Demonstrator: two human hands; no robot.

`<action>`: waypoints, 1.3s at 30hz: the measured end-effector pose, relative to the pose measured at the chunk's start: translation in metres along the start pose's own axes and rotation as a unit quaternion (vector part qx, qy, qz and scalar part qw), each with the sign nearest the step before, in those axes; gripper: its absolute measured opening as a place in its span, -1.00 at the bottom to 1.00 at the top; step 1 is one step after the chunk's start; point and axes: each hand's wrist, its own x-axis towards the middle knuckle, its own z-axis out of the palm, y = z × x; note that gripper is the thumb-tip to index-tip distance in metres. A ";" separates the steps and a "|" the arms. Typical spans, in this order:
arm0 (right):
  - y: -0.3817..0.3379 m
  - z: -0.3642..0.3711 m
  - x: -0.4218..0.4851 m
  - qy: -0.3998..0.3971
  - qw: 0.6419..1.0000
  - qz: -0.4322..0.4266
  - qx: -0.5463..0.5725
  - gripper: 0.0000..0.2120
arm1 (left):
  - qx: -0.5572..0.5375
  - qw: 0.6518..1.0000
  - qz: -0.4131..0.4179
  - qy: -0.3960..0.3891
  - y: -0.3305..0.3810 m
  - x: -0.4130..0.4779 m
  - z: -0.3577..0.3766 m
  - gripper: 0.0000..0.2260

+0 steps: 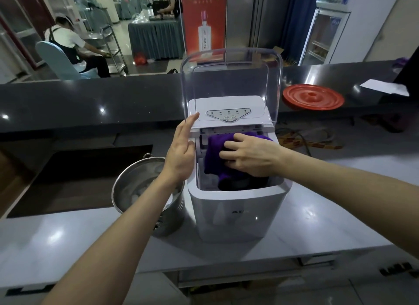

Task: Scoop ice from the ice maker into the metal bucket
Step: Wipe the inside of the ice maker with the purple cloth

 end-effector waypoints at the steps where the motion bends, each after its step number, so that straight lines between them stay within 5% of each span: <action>1: -0.002 -0.001 0.007 0.012 1.000 0.002 0.001 -0.60 | 0.000 1.000 0.001 0.002 0.000 0.000 0.000 -0.29; 7: -0.010 0.000 0.025 0.033 0.999 0.001 0.026 -0.63 | 0.006 1.000 0.002 -0.001 0.000 -0.001 -0.001 -0.30; 13: 0.007 -0.004 -0.016 -0.029 0.999 0.009 0.029 -0.73 | 0.017 1.000 -0.008 -0.004 0.000 -0.001 0.000 -0.31; 19: -0.016 -0.003 0.037 -0.001 1.000 -0.006 0.015 -0.60 | 0.012 1.000 -0.003 -0.002 -0.003 0.000 -0.001 -0.31; 31: -0.001 -0.035 -0.009 -0.166 0.971 0.135 0.106 -0.83 | 0.013 1.000 -0.010 -0.007 -0.004 0.000 -0.001 -0.30; 35: -0.001 -0.036 -0.012 -0.113 0.973 0.161 0.117 -0.81 | 0.013 1.000 -0.010 -0.006 -0.005 0.000 -0.001 -0.30; 39: -0.001 -0.033 -0.023 0.070 0.971 0.202 0.105 -0.82 | 0.012 1.000 -0.003 -0.001 -0.005 0.001 -0.001 -0.28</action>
